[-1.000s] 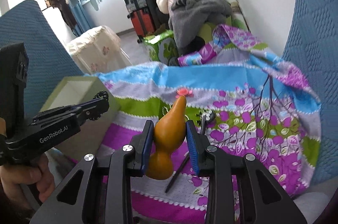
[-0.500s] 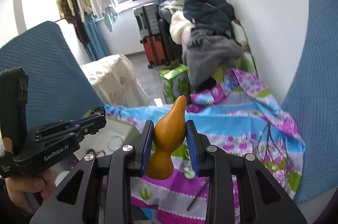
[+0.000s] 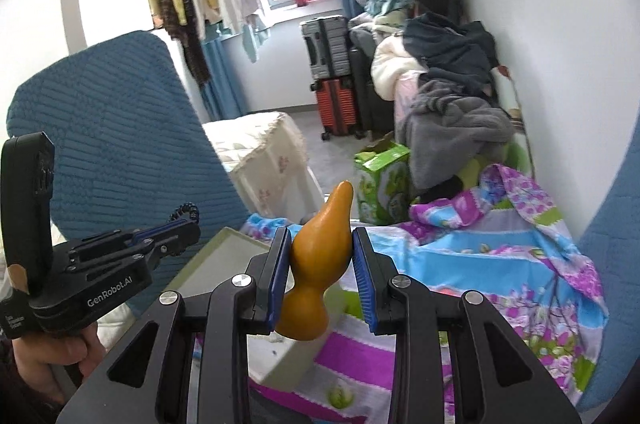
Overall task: Organize jewelry
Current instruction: 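Carry the hair tie in the left tool over the box while the right tool carries the gourd there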
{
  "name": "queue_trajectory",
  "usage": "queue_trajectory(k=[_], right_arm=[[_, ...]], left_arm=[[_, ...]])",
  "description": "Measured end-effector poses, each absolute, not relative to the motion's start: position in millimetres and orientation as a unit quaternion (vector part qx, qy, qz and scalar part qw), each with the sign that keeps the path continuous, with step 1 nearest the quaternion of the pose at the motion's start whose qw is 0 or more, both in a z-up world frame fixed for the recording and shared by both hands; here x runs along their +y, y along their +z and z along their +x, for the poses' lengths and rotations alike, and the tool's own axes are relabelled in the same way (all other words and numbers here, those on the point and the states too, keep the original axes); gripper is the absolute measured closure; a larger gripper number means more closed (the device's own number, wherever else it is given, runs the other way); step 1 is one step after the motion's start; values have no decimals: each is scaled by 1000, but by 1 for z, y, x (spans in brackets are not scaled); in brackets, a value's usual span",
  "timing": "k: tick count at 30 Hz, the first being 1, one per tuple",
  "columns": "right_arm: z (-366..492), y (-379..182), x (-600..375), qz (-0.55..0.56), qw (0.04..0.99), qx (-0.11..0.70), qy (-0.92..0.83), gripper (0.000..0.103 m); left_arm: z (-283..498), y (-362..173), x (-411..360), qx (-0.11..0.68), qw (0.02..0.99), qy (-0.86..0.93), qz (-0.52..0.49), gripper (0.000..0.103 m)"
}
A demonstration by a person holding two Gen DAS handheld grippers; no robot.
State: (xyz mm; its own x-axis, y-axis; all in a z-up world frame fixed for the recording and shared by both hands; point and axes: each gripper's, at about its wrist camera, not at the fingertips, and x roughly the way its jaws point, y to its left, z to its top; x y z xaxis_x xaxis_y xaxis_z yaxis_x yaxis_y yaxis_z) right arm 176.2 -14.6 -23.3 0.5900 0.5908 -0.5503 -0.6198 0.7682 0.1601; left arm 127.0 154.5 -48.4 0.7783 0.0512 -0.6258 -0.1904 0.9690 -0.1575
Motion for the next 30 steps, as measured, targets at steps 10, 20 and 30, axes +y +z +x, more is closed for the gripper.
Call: queue_trajectory(k=[10, 20, 30], right_arm=[[167, -66, 46, -49, 872, 326, 362, 74], [164, -123, 79, -77, 851, 369, 366, 74], [166, -148, 91, -85, 837, 394, 369, 74]], left_arm=[[117, -92, 198, 355, 921, 86, -132, 95], [120, -142, 213, 398, 901, 88, -151, 95], [119, -160, 219, 416, 890, 93, -161, 94]])
